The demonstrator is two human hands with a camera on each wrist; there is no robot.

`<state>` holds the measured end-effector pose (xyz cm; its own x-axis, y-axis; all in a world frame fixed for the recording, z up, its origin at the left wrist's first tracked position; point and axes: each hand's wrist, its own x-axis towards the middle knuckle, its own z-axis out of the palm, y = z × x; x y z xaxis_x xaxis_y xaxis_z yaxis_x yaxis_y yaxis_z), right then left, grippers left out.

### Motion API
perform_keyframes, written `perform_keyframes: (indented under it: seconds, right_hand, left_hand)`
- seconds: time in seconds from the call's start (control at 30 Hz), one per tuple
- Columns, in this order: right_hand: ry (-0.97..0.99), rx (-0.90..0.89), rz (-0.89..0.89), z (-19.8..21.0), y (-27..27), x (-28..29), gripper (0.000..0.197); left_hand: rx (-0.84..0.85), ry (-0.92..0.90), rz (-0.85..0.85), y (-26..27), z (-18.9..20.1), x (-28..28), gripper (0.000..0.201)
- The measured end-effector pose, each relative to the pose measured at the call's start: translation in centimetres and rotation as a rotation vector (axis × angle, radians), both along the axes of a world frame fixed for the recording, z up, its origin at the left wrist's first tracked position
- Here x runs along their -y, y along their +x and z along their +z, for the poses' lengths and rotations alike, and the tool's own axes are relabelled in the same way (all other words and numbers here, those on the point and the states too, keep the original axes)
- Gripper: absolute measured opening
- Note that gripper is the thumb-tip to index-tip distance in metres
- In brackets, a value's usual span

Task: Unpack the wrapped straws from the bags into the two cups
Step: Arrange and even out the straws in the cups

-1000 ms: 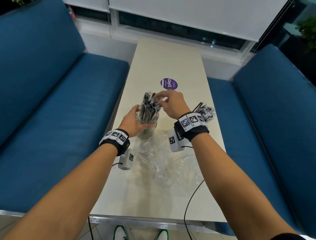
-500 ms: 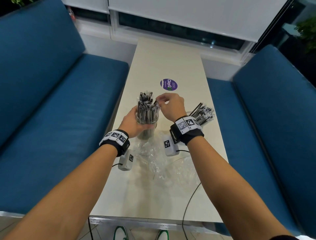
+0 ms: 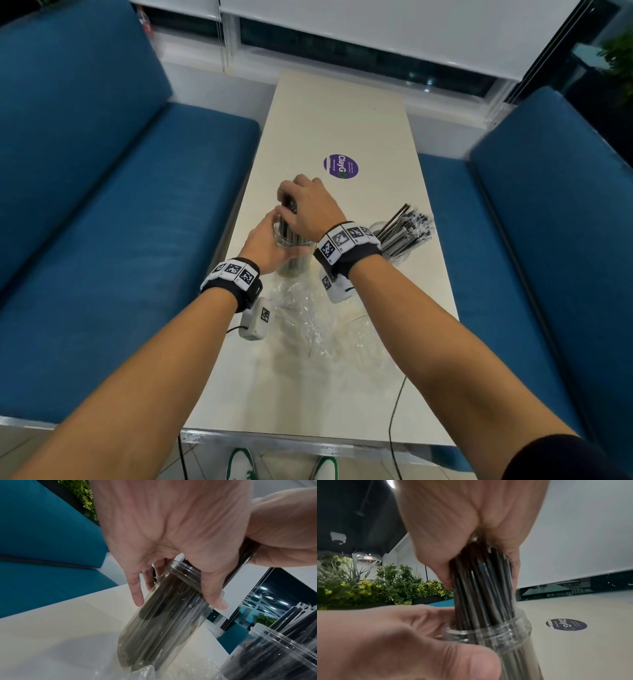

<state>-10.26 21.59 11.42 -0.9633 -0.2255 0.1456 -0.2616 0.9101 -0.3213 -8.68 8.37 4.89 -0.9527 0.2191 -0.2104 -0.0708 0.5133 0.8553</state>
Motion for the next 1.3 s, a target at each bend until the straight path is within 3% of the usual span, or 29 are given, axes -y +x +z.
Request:
perform_keyframes:
  seconds: [0.1, 0.23, 0.47, 0.7, 0.8, 0.93, 1.07, 1.13, 1.2, 1.3]
  right_hand:
    - [0.018, -0.043, -0.125, -0.2, -0.2, 0.1, 0.027]
    - [0.044, -0.116, -0.224, 0.2, -0.3, 0.4, 0.024]
    - [-0.192, -0.235, -0.328, 0.4, -0.1, -0.4, 0.016]
    - [-0.019, -0.188, -0.350, -1.2, 1.0, 0.7, 0.022]
    - [-0.035, -0.147, -0.325, -0.9, 0.9, 0.6, 0.038]
    - [0.134, -0.057, -0.331, -0.3, 0.6, 0.3, 0.043]
    - [-0.054, 0.064, -0.322, 1.7, 0.5, -0.3, 0.066]
    - [-0.222, 0.094, -0.305, 2.8, 0.2, -0.9, 0.067]
    - [-0.310, 0.044, -0.246, 3.3, -0.2, -1.4, 0.063]
    - [-0.162, 0.043, -0.038, 3.1, -0.3, -1.5, 0.051]
  left_hand:
    - [0.001, -0.009, -0.002, -0.1, -0.3, 0.1, 0.105]
    - [-0.003, -0.019, -0.009, -0.2, -0.4, 0.2, 0.109]
    - [0.002, 0.014, -0.016, -0.1, -0.4, 0.2, 0.116]
    - [0.008, -0.004, -0.023, -0.2, -0.7, 0.1, 0.122]
    - [0.001, -0.003, -0.031, -0.1, -0.6, 0.2, 0.123]
    - [0.009, -0.001, -0.020, -0.2, -0.6, 0.2, 0.118]
    - [0.030, 0.044, -0.010, 0.0, -0.6, 0.3, 0.111]
    - [0.025, 0.051, -0.003, 0.0, -0.5, 0.2, 0.105]
    - [0.019, 0.043, 0.003, 0.1, -0.4, 0.2, 0.112]
    - [0.014, 0.008, -0.003, 0.1, -0.6, 0.2, 0.119]
